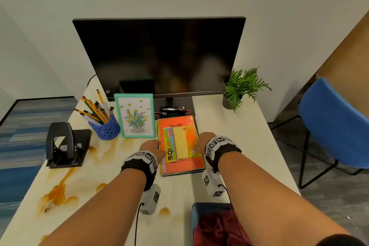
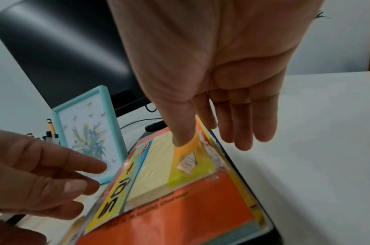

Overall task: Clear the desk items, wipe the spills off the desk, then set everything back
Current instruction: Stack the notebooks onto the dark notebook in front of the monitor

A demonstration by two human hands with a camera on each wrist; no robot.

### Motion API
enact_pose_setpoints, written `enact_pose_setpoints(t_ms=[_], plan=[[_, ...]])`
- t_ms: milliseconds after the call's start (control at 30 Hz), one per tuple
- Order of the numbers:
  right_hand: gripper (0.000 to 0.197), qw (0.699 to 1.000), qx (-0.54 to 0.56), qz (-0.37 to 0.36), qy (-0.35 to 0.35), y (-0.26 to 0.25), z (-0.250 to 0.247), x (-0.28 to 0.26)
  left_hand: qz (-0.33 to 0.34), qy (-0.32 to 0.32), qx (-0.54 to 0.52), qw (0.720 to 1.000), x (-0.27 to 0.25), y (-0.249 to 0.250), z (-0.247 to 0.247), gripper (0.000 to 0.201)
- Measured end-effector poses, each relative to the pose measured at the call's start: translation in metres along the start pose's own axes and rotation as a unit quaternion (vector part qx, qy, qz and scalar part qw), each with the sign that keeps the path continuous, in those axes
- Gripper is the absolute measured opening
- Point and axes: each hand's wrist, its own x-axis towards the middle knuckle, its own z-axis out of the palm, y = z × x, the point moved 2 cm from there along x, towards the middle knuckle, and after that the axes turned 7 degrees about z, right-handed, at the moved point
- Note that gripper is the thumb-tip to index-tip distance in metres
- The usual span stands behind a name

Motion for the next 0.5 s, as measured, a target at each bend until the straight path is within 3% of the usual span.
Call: enact_pose_setpoints(t_ms=[133,167,367,500], plan=[[0.033,0.999,0.018,0.037,-0.034,-0.006,0.007,0.009,0.009,-0.044,0.017,0.999,0.015,-0.007,0.005,0.019],[0.033,0.998,0.029,0.049,-0.033,-0.008,0.008,0.011,0.015,-0.047,0.021,0.999,0.019,-0.007,0.006,0.021],[0.043,0.997,0.042,0.068,-0.017,-0.009,0.013,0.016,0.041,-0.061,0.063,0.995,0.029,-0.006,0.014,0.077],[0.042,0.995,0.055,0.08,-0.012,-0.007,0.01,0.019,0.04,-0.05,0.071,0.995,0.034,0.0,0.019,0.088]])
